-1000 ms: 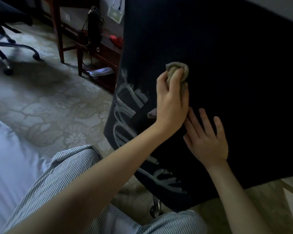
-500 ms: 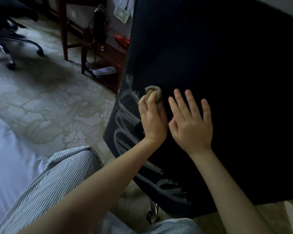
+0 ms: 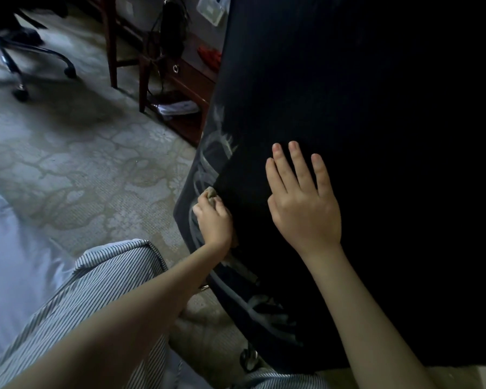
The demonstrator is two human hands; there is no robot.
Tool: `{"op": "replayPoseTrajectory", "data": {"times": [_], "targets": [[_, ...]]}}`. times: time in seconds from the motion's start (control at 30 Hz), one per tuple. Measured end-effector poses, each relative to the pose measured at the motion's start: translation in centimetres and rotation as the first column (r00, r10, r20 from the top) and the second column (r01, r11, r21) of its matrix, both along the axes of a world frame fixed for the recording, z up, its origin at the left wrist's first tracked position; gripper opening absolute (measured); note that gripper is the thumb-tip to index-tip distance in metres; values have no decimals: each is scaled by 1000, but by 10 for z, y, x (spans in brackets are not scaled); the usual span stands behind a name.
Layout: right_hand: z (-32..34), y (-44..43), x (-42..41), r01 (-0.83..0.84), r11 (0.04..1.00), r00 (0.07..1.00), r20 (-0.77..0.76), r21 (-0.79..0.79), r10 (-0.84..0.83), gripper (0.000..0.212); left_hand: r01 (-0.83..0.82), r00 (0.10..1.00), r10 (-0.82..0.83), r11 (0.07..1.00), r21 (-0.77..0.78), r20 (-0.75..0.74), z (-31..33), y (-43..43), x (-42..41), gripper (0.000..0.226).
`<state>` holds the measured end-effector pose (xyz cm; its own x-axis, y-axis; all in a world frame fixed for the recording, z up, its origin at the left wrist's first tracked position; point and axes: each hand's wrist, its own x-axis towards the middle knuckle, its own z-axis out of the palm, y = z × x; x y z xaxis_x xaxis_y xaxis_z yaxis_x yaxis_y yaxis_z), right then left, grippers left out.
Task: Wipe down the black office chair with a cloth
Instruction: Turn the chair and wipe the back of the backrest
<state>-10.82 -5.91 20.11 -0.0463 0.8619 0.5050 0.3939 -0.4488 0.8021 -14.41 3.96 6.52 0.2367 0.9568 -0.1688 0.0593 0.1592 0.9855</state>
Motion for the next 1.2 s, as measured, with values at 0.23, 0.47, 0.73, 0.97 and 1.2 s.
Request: {"op": "replayPoseTrajectory", "data": {"times": [0.23, 0.47, 0.73, 0.97, 1.2], "targets": [[0, -4, 1, 13, 1000, 999, 40, -16, -12, 52, -6, 985, -39, 966, 257, 169, 57, -12, 1, 37], [-2, -17, 6, -66, 996, 998, -8, 59, 67, 44, -20, 954, -148, 836, 549, 261, 108, -29, -5, 36], [-1, -50, 13, -160, 987, 987, -6, 31, 161, 41, -55, 971, -158, 589, 807, 181, 109, -29, -6, 37], [6, -51, -6, -357, 909, 908, -151, 216, 392, 35, -171, 965, -31, 677, 716, 259, 84, -48, 8, 36], [1, -17, -1, -154, 987, 979, -127, 53, 159, 48, -85, 984, -11, 848, 524, 178, 51, -39, -5, 46]]}}
